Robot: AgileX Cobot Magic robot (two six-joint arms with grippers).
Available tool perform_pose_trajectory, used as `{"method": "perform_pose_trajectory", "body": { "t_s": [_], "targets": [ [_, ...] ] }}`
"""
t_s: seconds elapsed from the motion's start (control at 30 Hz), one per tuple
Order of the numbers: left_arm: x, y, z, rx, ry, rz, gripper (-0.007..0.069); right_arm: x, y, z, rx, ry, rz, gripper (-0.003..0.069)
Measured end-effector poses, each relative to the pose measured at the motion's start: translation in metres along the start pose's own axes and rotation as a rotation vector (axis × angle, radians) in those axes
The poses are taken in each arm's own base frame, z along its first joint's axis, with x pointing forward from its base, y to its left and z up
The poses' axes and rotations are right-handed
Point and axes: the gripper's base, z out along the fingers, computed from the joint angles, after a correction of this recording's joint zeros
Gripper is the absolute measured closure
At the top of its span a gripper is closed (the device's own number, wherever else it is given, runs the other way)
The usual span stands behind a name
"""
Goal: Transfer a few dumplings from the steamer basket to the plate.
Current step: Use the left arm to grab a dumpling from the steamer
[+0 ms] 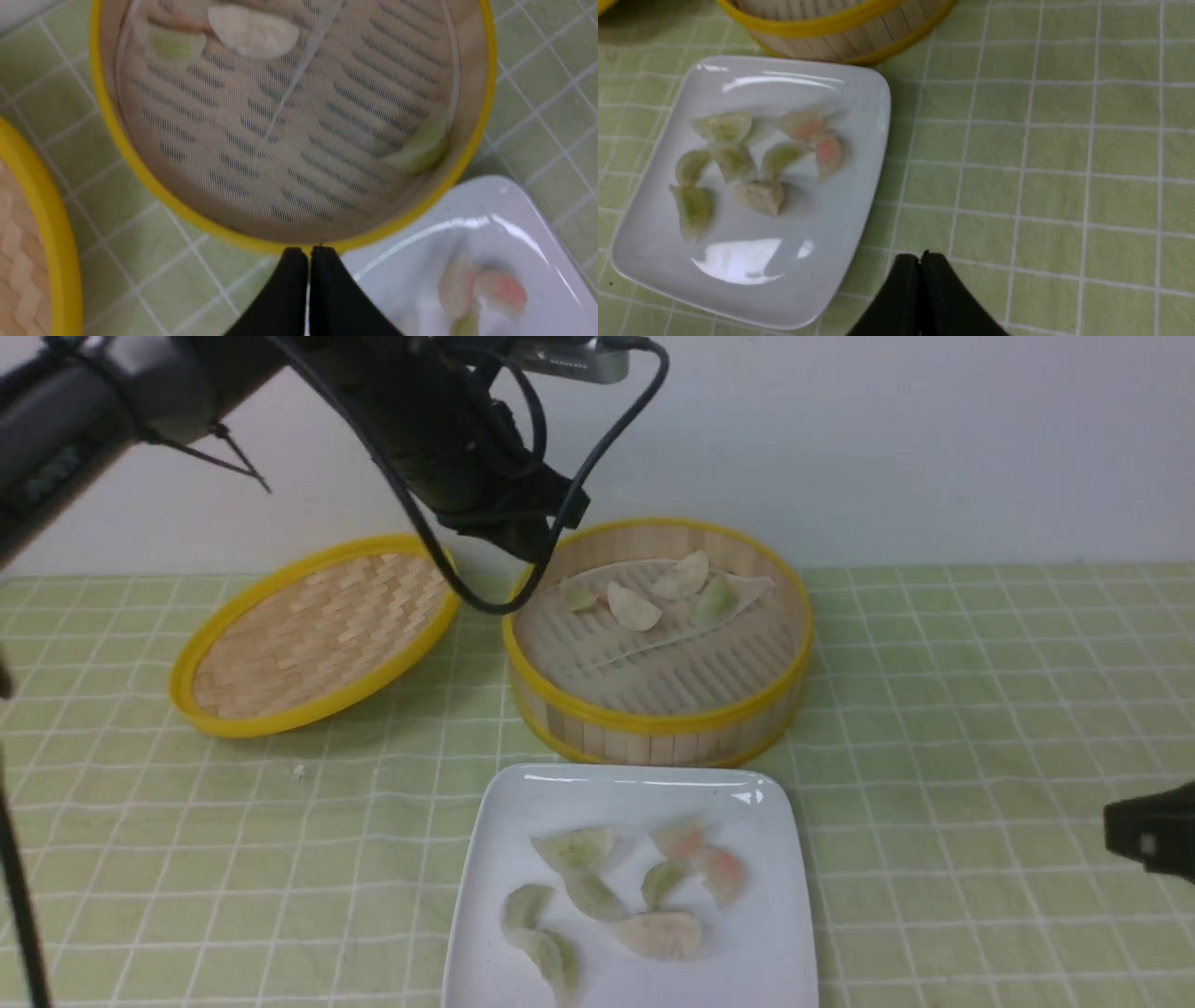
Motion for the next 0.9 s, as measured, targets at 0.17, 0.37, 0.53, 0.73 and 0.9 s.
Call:
{"method": "perform_pose_trajectory", "body": {
  "t_s": [0.17, 0.37, 0.53, 0.73, 0.9],
  "targets": [
    [-0.015, 0.009, 0.049, -0.026, -0.069, 0.018, 0.0521, -0.009, -0.003, 0.014, 0.019, 0.062, 0.007, 0.0675],
    [-0.011, 0.027, 0.111, -0.062, -0.127, -0.005, 0.0305, -0.009, -0.003, 0.015, 0.020, 0.068, 0.009, 0.0675],
    [-0.005, 0.040, 0.149, -0.114, -0.179, 0.052, 0.0201, -0.009, -0.003, 0.015, 0.020, 0.068, 0.010, 0.0675],
    [0.006, 0.048, 0.177, -0.149, -0.163, 0.137, 0.0186, -0.009, -0.003, 0.015, 0.020, 0.068, 0.025, 0.0675],
    [0.009, 0.052, 0.187, -0.178, -0.160, 0.179, 0.0188, -0.009, -0.003, 0.015, 0.020, 0.068, 0.029, 0.0675]
  ]
}}
